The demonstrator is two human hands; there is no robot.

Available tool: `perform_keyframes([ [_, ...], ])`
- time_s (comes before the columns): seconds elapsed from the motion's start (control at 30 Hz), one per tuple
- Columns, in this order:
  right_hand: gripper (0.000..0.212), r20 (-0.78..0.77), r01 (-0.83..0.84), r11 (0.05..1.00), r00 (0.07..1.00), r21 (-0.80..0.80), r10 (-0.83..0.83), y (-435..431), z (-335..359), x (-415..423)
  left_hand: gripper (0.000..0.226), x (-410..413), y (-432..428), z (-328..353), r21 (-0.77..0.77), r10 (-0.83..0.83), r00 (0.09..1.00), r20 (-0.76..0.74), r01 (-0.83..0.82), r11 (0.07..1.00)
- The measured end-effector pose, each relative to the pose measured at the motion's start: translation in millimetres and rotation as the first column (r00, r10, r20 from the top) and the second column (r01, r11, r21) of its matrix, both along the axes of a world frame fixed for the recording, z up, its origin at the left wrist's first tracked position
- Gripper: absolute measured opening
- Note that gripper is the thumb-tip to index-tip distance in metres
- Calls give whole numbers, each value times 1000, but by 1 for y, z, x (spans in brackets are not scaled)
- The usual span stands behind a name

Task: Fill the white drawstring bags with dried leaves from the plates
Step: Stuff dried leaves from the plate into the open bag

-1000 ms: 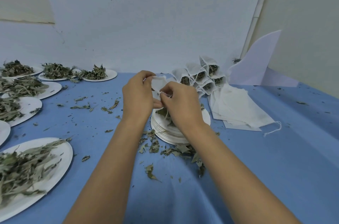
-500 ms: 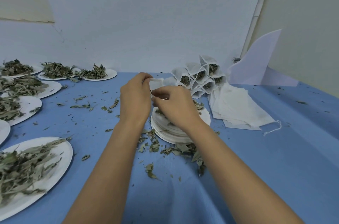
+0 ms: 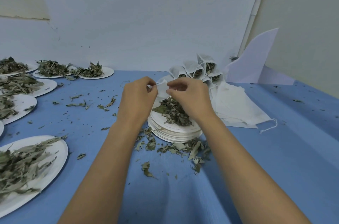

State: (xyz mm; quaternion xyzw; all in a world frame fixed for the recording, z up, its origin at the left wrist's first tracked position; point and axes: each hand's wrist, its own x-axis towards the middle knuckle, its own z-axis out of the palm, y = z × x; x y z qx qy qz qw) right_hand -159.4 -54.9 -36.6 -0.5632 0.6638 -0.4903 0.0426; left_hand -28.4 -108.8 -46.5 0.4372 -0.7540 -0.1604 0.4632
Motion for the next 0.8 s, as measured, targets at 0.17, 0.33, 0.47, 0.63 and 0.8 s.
perform_keyframes([
  [0.17, 53, -108, -136, 923, 977, 360, 186, 16, 13, -33, 20, 2, 2, -1, 40, 7, 993, -118, -3, 999],
  [0.33, 66, -178, -173, 768, 920, 617, 350, 14, 2, -38, 17, 1, 2, 0, 69, 10, 984, -177, 2, 998],
  [0.47, 47, -293, -74, 851, 920, 520, 259, 11, -4, -38, 17, 1, 3, -1, 92, 14, 979, -202, 5, 996],
  [0.63, 31, -342, -40, 907, 918, 419, 198, 9, -10, -37, 15, -1, 2, -2, 110, -2, 973, -231, 28, 994],
  [0.8, 24, -319, -34, 947, 937, 319, 141, 10, -9, -38, 16, -4, 1, -4, 115, 21, 953, -302, 15, 993],
])
